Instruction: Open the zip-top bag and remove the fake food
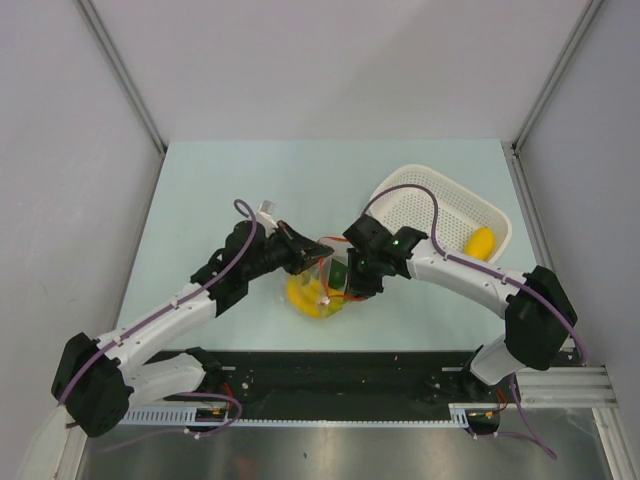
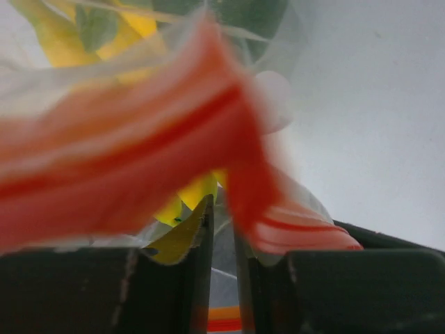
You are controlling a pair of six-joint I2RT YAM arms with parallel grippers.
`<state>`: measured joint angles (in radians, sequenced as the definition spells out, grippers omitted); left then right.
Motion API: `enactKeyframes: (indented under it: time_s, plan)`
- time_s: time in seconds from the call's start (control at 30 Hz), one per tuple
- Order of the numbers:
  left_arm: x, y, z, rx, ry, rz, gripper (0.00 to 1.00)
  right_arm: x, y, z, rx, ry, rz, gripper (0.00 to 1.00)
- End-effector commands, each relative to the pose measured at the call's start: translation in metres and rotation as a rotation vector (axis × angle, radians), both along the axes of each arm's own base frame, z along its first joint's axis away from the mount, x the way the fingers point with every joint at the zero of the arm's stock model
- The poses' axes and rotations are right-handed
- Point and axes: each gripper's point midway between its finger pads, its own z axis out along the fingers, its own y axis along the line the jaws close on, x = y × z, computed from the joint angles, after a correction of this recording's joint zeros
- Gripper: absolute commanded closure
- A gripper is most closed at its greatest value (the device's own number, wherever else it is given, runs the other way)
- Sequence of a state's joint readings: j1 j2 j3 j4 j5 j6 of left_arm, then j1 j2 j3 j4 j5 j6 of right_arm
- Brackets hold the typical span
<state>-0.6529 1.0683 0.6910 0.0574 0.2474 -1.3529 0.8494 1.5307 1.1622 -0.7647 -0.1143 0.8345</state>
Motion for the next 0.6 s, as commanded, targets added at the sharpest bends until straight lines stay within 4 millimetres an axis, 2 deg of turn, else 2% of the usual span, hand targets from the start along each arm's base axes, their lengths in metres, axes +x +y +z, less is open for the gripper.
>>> enactKeyframes:
  time_s: [0.0,0.2,0.3,0.57]
  plan:
    - [-0.005,-0.010,0.021,-0.088,-0.034,-0.025,1.00,0.003,0.012,0.010,0.070,-0.034,0.007,0.81]
    - [-0.008,-0.016,0.025,-0.093,-0.037,-0.047,1.00,0.003,0.005,0.000,0.029,-0.028,-0.004,0.70]
    - [-0.010,-0.017,0.021,-0.088,-0.028,-0.049,1.00,0.002,0.004,-0.003,0.027,-0.031,-0.005,0.68]
    - [-0.017,-0.020,0.014,-0.081,-0.014,-0.063,1.00,-0.004,-0.015,-0.019,-0.047,-0.017,-0.004,0.57]
